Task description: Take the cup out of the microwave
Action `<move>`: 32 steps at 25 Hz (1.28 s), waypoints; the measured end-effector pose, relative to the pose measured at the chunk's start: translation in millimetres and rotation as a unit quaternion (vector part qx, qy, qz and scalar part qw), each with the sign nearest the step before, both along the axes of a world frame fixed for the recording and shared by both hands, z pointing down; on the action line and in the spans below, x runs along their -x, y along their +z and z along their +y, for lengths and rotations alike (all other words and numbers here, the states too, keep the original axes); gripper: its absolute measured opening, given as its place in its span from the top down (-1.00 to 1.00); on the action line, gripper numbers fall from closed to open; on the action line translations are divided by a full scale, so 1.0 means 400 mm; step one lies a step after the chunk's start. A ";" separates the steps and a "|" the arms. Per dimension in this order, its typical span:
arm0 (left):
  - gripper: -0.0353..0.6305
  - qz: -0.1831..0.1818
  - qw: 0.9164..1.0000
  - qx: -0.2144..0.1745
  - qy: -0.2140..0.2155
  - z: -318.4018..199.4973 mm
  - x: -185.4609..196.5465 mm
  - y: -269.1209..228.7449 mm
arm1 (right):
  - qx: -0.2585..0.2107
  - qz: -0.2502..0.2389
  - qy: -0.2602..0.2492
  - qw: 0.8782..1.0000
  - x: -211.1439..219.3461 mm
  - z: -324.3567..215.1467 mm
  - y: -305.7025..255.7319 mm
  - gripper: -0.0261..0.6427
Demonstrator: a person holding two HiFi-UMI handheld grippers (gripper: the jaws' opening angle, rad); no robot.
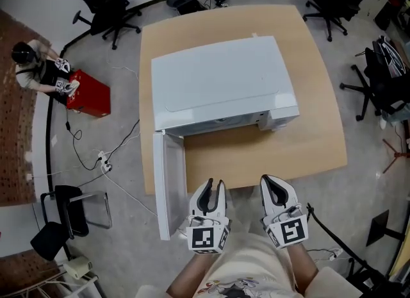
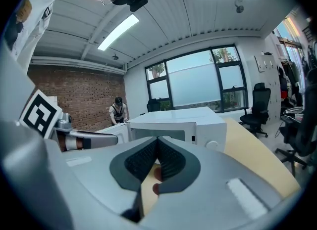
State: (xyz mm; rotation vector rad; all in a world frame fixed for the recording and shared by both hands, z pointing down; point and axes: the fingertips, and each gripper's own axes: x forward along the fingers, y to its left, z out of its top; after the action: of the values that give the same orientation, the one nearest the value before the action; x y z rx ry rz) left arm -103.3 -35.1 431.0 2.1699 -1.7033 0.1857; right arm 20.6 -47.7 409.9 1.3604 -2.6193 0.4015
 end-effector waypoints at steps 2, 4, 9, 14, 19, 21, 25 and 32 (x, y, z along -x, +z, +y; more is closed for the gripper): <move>0.39 -0.005 1.000 -0.001 -0.003 -0.049 -0.007 0.038 | 0.006 -0.004 0.002 1.000 -0.008 -0.020 0.020 0.90; 0.25 -0.016 1.000 -0.001 -0.004 -0.091 -0.014 0.072 | 0.013 -0.010 0.004 1.000 -0.014 -0.035 0.037 0.90; 0.02 -0.032 0.999 -0.006 -0.012 -0.192 -0.012 0.141 | 0.019 -0.003 0.007 1.000 -0.021 -0.076 0.091 0.90; -0.10 -0.042 0.999 0.008 -0.014 -0.260 0.000 0.217 | 0.027 -0.001 0.008 1.000 -0.008 -0.116 0.144 0.90; -0.30 -0.045 0.999 0.017 -0.019 -0.306 0.011 0.295 | 0.023 -0.008 0.016 1.000 -0.003 -0.140 0.174 0.90; -0.37 -0.052 0.998 0.016 -0.019 -0.334 0.016 0.323 | 0.034 0.003 0.015 0.999 -0.004 -0.138 0.203 0.90; -0.43 -0.066 0.998 0.013 -0.005 -0.410 0.012 0.357 | 0.046 0.011 0.021 0.999 -0.011 -0.141 0.224 0.90; -0.50 -0.076 0.997 -0.002 0.003 -0.523 0.015 0.392 | 0.059 0.010 0.017 0.998 -0.015 -0.137 0.227 0.90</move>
State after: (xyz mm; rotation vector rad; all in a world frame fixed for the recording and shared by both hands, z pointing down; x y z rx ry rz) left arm -109.4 -244.2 587.8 2.2132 -1.7792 0.3579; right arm 26.8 -102.3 500.7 1.3642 -2.5166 0.5341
